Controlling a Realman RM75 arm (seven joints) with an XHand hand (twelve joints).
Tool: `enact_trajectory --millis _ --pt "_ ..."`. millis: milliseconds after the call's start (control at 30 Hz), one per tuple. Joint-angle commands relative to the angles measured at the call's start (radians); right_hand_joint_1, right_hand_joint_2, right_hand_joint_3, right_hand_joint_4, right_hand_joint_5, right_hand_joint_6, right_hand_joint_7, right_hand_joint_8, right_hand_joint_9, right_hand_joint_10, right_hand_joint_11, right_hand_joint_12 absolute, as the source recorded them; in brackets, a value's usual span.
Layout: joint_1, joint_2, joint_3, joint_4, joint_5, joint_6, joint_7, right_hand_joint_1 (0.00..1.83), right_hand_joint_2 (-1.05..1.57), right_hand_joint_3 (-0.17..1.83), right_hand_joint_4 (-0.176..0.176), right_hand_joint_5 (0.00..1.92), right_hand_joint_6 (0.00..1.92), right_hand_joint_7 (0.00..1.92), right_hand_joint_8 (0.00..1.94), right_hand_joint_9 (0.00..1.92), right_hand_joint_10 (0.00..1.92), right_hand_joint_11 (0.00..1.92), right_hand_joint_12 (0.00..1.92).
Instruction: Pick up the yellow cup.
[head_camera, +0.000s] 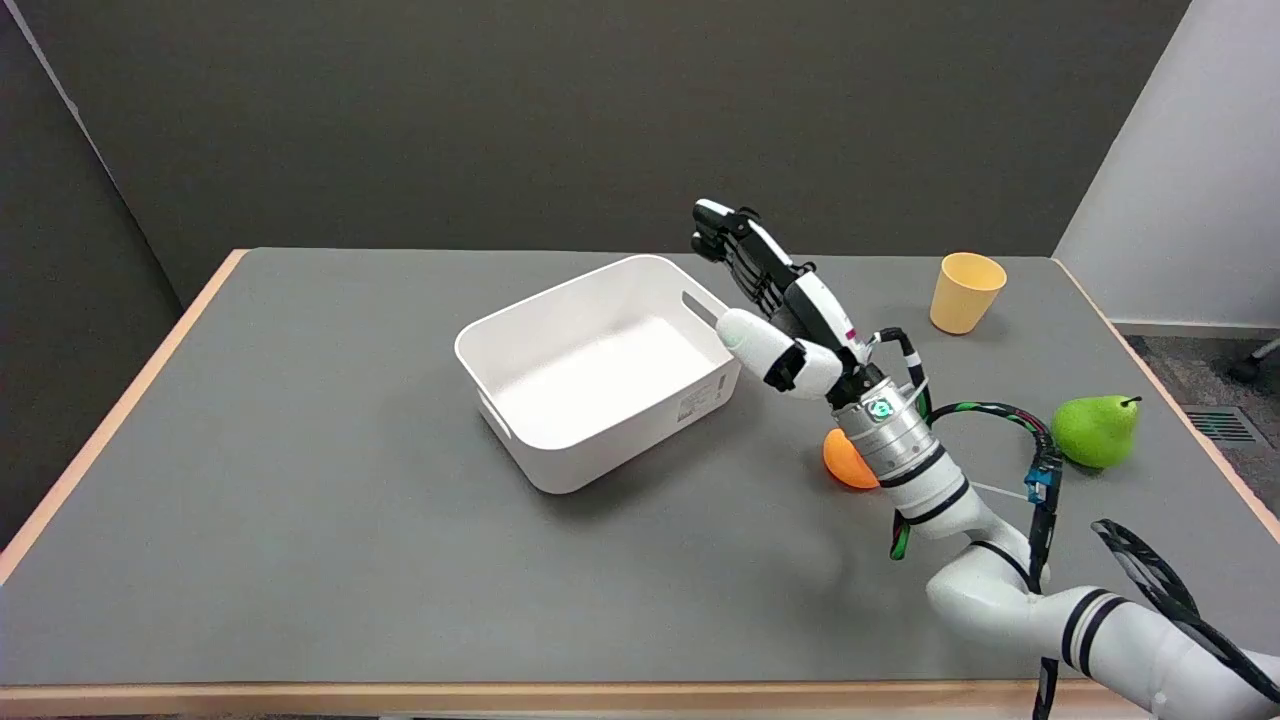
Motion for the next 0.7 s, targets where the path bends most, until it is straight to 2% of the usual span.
enact_trajectory --millis 33,100,433,700 --pt "0.015 -0.014 -0.009 0.002 -0.033 -0.026 0.032 0.41 0.58 0.96 -0.071 0.06 0.39 0.06 0.21 0.01 0.3 0.0 0.57" --pt "0.015 -0.014 -0.008 0.002 -0.033 -0.026 0.032 0.28 0.6 0.94 -0.068 0.07 0.37 0.07 0.21 0.02 0.33 0.0 0.62" --pt "-0.002 -0.012 0.011 -0.012 -0.018 0.012 0.032 0.3 0.61 0.92 -0.067 0.08 0.37 0.07 0.22 0.0 0.35 0.0 0.61" --pt "-0.013 -0.009 0.032 -0.022 -0.004 0.048 0.025 0.28 0.6 0.93 -0.074 0.05 0.36 0.06 0.18 0.01 0.28 0.0 0.53"
